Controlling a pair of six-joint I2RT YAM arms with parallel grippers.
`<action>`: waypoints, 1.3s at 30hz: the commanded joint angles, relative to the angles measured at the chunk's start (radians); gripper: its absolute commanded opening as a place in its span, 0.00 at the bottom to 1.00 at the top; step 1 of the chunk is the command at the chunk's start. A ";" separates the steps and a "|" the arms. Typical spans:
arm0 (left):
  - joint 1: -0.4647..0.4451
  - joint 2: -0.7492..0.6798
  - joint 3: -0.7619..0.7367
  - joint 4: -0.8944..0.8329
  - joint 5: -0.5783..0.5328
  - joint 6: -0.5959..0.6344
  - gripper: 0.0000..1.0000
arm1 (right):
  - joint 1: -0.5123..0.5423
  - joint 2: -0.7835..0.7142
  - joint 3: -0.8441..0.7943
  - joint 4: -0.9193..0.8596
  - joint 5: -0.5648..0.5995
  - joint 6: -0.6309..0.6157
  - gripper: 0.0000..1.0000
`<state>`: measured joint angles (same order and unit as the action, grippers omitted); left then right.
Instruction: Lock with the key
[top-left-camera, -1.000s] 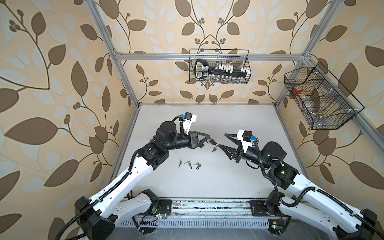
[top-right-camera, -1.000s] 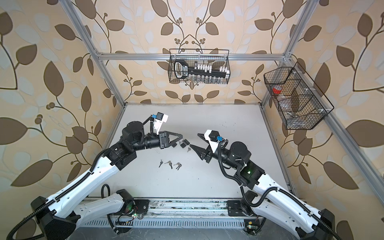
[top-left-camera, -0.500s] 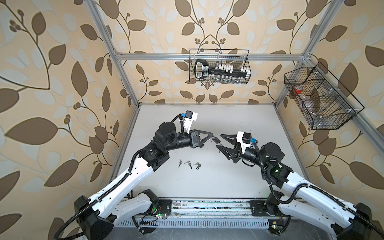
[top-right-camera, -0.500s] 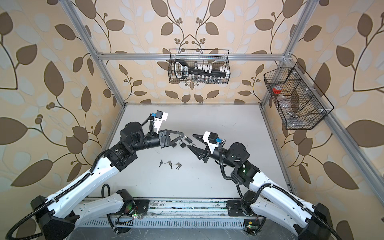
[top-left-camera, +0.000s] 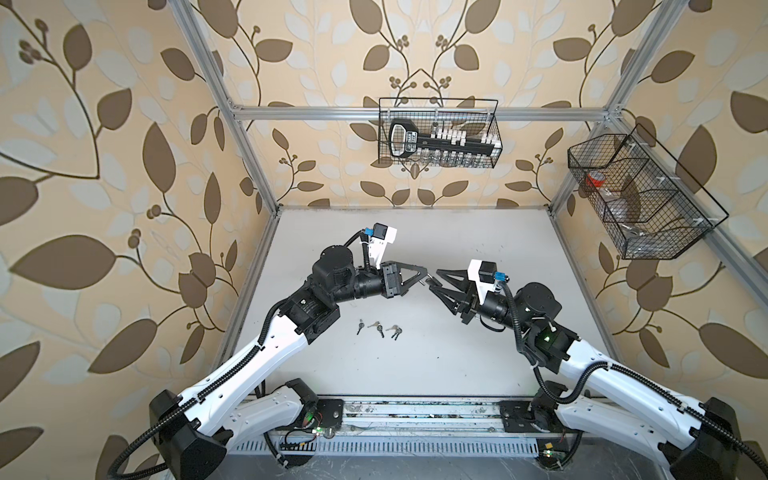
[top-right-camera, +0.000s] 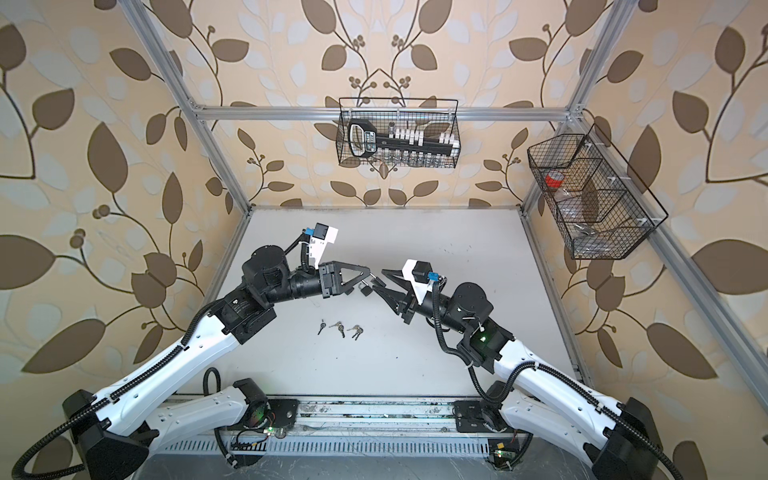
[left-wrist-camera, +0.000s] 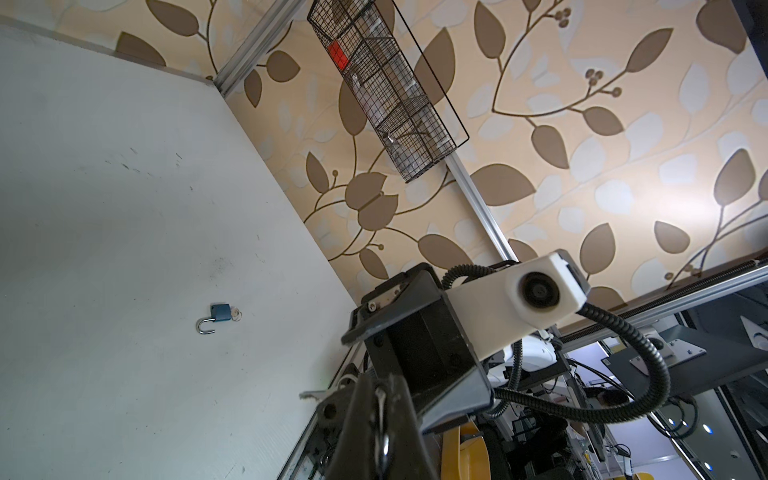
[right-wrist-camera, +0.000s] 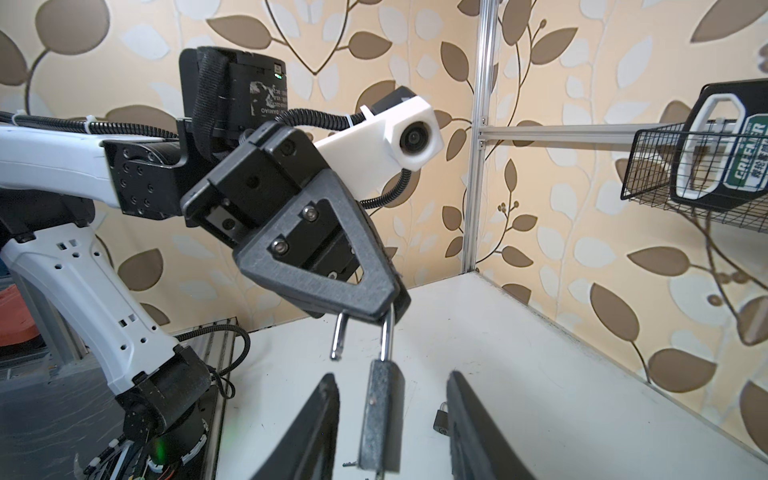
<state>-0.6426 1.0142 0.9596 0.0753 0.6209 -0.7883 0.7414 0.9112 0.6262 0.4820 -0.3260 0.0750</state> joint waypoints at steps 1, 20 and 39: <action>-0.008 -0.035 0.002 0.078 0.011 0.002 0.00 | 0.001 0.019 -0.002 0.007 0.002 0.022 0.42; -0.007 -0.051 0.007 0.035 -0.007 0.053 0.00 | -0.001 0.007 0.000 0.006 -0.002 0.108 0.00; -0.008 -0.130 0.104 -0.101 -0.071 0.355 0.00 | -0.142 0.125 0.270 -0.120 -0.469 0.475 0.00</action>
<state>-0.6502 0.9306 1.0100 -0.0002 0.5426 -0.5282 0.6296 1.0325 0.8326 0.3405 -0.7261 0.4545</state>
